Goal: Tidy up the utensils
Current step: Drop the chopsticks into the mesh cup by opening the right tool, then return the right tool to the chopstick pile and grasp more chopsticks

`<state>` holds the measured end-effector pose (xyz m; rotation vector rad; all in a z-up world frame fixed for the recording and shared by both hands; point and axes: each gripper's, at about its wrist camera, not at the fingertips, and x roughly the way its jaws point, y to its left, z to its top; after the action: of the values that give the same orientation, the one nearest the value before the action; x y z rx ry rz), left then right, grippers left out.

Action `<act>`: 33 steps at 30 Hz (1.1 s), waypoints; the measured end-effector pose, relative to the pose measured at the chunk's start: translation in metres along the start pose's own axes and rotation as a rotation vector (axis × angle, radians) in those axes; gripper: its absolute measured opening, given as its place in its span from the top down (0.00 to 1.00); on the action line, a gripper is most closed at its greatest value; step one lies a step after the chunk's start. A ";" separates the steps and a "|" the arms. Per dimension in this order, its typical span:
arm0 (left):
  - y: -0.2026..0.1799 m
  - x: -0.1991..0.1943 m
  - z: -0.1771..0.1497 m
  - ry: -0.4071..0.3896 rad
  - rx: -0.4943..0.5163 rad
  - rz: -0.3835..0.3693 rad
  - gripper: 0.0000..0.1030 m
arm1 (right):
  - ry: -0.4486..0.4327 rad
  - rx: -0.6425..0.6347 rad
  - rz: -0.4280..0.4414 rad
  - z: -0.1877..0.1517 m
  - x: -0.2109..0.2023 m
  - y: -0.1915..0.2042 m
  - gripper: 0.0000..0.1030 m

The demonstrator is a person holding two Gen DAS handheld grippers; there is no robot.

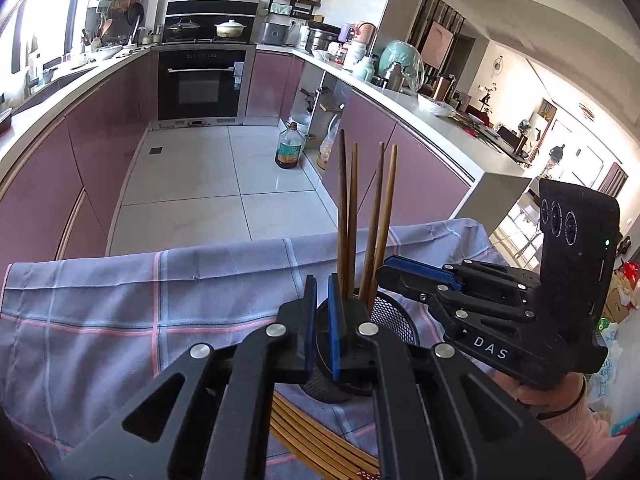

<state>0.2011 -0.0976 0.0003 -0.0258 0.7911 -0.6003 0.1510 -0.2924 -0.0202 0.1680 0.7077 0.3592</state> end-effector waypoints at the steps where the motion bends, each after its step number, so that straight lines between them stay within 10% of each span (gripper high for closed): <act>1: 0.001 -0.002 -0.002 -0.009 0.001 0.010 0.95 | -0.003 -0.002 -0.002 -0.001 -0.001 0.001 0.90; 5: 0.000 -0.018 -0.010 -0.071 0.006 0.044 0.80 | -0.026 -0.010 -0.013 -0.004 -0.006 0.002 0.74; 14: 0.000 -0.051 -0.057 -0.150 0.020 0.136 0.67 | -0.068 -0.155 0.061 -0.032 -0.043 0.037 0.74; 33: 0.011 0.009 -0.177 0.124 -0.043 0.160 0.60 | 0.244 -0.164 0.065 -0.127 0.006 0.047 0.74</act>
<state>0.0918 -0.0582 -0.1341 0.0353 0.9172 -0.4357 0.0588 -0.2429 -0.1057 -0.0087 0.9106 0.5029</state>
